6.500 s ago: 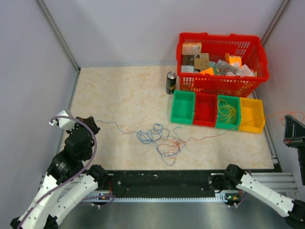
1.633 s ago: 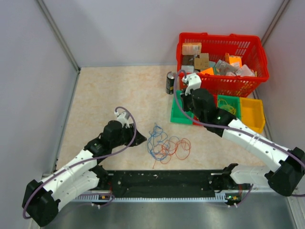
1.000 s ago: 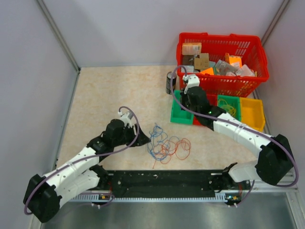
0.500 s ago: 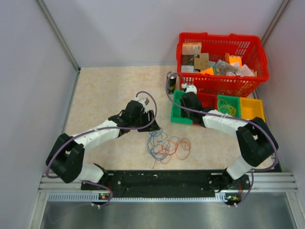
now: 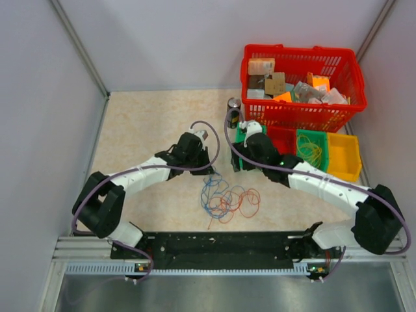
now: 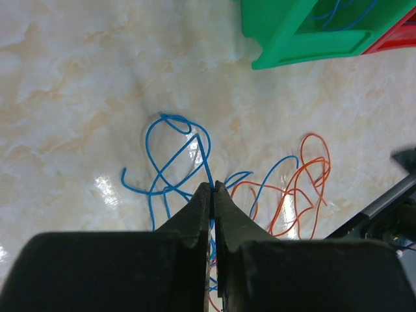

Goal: Untangle the cables

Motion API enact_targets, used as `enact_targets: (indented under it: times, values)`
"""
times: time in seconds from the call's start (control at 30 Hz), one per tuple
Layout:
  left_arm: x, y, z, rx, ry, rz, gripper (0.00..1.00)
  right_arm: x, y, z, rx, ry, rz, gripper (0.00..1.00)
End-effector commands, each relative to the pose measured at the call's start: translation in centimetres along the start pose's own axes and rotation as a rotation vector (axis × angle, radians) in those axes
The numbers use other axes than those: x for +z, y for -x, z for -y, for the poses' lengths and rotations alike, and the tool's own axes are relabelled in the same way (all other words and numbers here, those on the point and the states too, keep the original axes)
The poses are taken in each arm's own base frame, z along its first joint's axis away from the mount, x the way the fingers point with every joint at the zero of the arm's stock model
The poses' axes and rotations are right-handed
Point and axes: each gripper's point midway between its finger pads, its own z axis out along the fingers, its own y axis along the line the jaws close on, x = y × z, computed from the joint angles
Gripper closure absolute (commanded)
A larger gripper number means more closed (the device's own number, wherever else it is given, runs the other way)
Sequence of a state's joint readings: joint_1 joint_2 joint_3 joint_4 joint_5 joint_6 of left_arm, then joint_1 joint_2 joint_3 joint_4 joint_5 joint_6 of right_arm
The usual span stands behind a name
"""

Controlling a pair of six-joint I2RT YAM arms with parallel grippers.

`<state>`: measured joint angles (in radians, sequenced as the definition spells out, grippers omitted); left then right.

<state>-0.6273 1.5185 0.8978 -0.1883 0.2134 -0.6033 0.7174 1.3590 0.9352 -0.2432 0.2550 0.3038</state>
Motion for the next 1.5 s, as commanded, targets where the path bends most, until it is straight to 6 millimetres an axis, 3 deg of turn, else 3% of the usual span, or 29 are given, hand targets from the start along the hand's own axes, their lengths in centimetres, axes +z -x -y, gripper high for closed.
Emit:
enact_targets:
  times: [0.0, 0.13, 0.2, 0.27, 0.33, 0.5, 0.63, 0.77, 0.83, 0.97, 1.2, 1.33, 1.47]
  values:
    - [-2.8, 2.3, 1.5, 0.051, -0.024, 0.101, 1.00, -2.4, -3.7, -5.6, 0.043, 0.247, -0.070, 0.30]
    - [-7.5, 3.3, 3.4, 0.112, -0.088, 0.193, 1.00, -4.5, -6.2, -11.0, 0.068, 0.532, -0.032, 0.43]
    - [-10.3, 4.0, 4.8, 0.157, -0.139, 0.257, 1.00, -4.6, -8.1, -11.9, 0.076, 0.584, -0.033, 0.52]
    - [-13.4, 4.8, 6.0, 0.198, -0.180, 0.337, 1.00, -3.9, -10.1, -11.7, 0.105, 0.573, -0.078, 0.65]
    - [-17.0, 5.9, 7.3, 0.246, -0.219, 0.436, 1.00, -3.3, -11.3, -11.2, 0.124, 0.541, -0.105, 0.70]
    - [-28.8, 9.0, 11.7, 0.366, -0.337, 0.740, 1.00, -2.3, -12.6, -9.0, 0.152, 0.433, -0.093, 0.73]
    - [-38.8, 9.8, 15.7, 0.488, -0.463, 0.942, 1.00, -1.4, -13.7, -7.6, 0.169, 0.351, -0.102, 0.74]
    - [-46.0, 10.2, 17.0, 0.529, -0.496, 1.118, 1.00, -0.5, -15.1, -6.3, 0.187, 0.276, -0.129, 0.75]
    - [-48.4, 10.5, 16.7, 0.525, -0.465, 1.186, 1.00, -0.2, -15.8, -5.6, 0.201, 0.230, -0.145, 0.76]
    - [-51.1, 11.4, 15.8, 0.490, -0.394, 1.275, 1.00, 0.0, -16.8, -4.4, 0.202, 0.171, -0.165, 0.77]
    - [-52.5, 14.0, 12.7, 0.375, -0.176, 1.348, 1.00, -0.5, -17.5, -0.6, 0.198, -0.011, -0.161, 0.80]
    - [-56.8, 15.1, 11.1, 0.286, -0.065, 1.477, 1.00, -1.2, -17.7, 0.9, 0.179, -0.065, -0.152, 0.81]
    - [-59.8, 15.4, 13.8, 0.300, -0.199, 1.544, 1.00, -1.6, -17.4, 1.1, 0.155, -0.061, -0.146, 0.81]
